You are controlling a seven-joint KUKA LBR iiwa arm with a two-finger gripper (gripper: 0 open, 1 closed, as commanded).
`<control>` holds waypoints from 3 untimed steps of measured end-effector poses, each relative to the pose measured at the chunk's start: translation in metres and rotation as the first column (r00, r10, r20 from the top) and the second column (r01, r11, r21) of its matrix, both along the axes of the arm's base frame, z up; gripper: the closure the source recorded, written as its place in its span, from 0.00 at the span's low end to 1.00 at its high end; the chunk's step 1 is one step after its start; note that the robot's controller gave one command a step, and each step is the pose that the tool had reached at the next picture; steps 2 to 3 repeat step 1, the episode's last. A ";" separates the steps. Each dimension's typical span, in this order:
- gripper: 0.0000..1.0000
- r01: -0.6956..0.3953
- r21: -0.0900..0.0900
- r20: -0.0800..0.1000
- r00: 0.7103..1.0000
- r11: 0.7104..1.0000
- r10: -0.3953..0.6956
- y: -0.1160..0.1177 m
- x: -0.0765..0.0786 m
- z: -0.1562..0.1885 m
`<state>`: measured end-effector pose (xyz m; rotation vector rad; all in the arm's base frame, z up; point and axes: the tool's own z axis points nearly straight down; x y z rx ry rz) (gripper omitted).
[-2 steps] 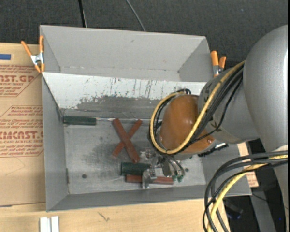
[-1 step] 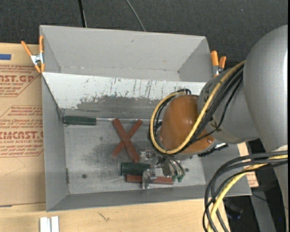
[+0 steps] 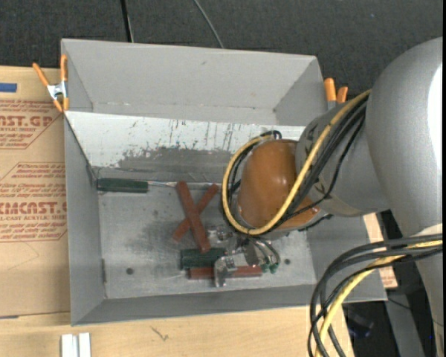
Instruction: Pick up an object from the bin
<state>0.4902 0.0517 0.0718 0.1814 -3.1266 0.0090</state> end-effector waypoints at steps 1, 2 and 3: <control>1.00 0.002 0.006 0.012 1.000 1.000 -0.002 -0.027 0.005 0.159; 1.00 0.002 0.006 0.012 1.000 1.000 -0.002 -0.027 0.005 0.159; 1.00 0.002 0.006 0.012 1.000 1.000 -0.002 -0.027 0.005 0.159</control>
Offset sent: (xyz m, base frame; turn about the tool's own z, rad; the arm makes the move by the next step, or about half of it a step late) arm 0.0000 0.0000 0.0000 0.0000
